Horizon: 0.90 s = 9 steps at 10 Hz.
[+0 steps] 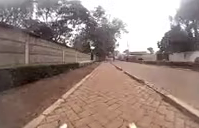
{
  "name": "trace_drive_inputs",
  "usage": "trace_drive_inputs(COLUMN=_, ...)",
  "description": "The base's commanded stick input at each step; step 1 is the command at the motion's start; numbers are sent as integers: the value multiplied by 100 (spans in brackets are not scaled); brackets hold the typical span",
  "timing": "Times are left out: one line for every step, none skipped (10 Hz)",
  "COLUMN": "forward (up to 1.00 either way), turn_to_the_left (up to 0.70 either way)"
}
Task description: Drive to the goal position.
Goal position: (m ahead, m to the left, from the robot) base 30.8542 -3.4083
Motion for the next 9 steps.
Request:
trace_drive_inputs(forward=70, turn_to_the_left=0)
trace_drive_inputs(forward=70, turn_to_the_left=0)
trace_drive_inputs(forward=70, turn_to_the_left=0)
trace_drive_inputs(forward=70, turn_to_the_left=0)
trace_drive_inputs(forward=70, turn_to_the_left=0)
trace_drive_inputs(forward=70, turn_to_the_left=0)
trace_drive_inputs(forward=70, turn_to_the_left=0)
trace_drive_inputs(forward=70, turn_to_the_left=0)
trace_drive_inputs(forward=70, turn_to_the_left=0)
